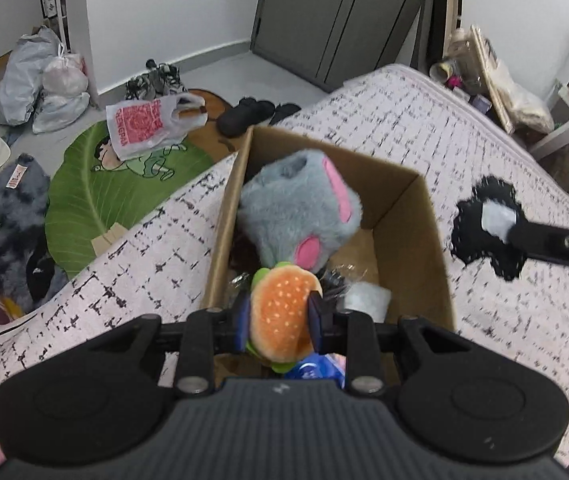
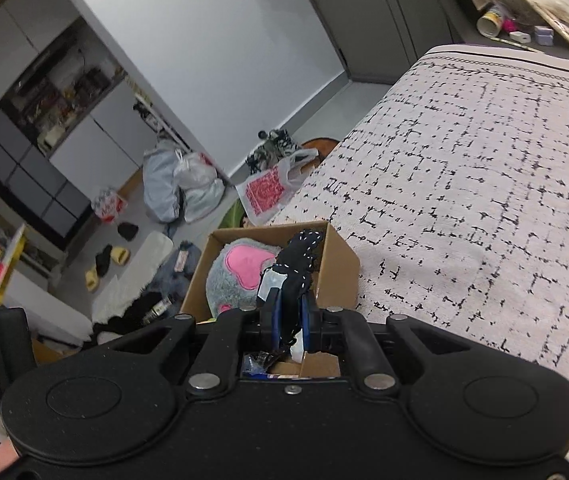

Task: Organize soft objects
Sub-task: 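Carry the burger plush with the left tool while the right tool carries the black plush into the box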

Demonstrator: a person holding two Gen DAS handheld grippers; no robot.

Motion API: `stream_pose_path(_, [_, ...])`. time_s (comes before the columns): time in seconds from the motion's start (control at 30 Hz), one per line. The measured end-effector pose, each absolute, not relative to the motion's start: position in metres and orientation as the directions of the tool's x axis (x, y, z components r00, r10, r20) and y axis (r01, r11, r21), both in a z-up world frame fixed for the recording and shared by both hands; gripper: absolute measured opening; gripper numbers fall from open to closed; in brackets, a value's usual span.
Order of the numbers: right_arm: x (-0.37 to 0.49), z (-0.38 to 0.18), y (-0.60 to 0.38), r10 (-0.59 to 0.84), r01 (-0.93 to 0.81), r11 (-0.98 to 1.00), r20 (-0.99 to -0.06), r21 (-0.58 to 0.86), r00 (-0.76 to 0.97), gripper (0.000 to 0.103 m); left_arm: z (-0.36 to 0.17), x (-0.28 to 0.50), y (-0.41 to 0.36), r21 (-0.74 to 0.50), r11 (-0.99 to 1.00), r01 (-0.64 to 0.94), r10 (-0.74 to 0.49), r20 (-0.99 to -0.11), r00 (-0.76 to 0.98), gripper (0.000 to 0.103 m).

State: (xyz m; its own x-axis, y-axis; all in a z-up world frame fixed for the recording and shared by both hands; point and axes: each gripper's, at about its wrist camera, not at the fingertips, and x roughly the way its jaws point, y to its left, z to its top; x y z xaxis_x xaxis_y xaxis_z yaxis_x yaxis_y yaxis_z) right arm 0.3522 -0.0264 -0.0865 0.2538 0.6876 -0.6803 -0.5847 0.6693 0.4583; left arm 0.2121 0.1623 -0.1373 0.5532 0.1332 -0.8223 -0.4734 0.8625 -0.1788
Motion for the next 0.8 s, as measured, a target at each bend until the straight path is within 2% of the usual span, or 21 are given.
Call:
stream_pose_path(0.23, [0.355, -0.090, -0.002, 0.664, -0.628, 0.661, -0.711, 0.411, 0.232, 0.010, -0.148, 0.217, 0.160, -0.165, 0.875, -0.455, 0.117, -0.840, 0.530, 0.032])
stream_pose_path(0.47, [0.359, -0.091, 0.010, 0.631, -0.660, 0.661, -0.741, 0.358, 0.230, 0.010, -0.131, 0.207, 0.157, -0.176, 0.866, -0.468, 0.144, -0.809, 0.570, 0.052])
stream_pose_path(0.63, [0.359, -0.090, 0.022, 0.614, -0.692, 0.646, -0.759, 0.322, 0.219, 0.010, -0.120, 0.193, 0.156, -0.209, 0.851, -0.482, 0.145, -0.788, 0.598, 0.056])
stream_pose_path(0.67, [0.359, -0.090, 0.026, 0.608, -0.702, 0.641, -0.763, 0.309, 0.219, 0.010, -0.118, 0.191, 0.154, -0.212, 0.848, -0.486, 0.150, -0.783, 0.603, 0.059])
stream_pose_path(0.77, [0.359, -0.092, 0.034, 0.591, -0.720, 0.635, -0.776, 0.280, 0.219, 0.010, -0.110, 0.181, 0.150, -0.199, 0.838, -0.509, 0.195, -0.761, 0.618, 0.078])
stream_pose_path(0.8, [0.359, -0.093, 0.037, 0.586, -0.726, 0.633, -0.780, 0.270, 0.220, 0.010, -0.107, 0.177, 0.148, -0.190, 0.835, -0.517, 0.213, -0.754, 0.621, 0.080])
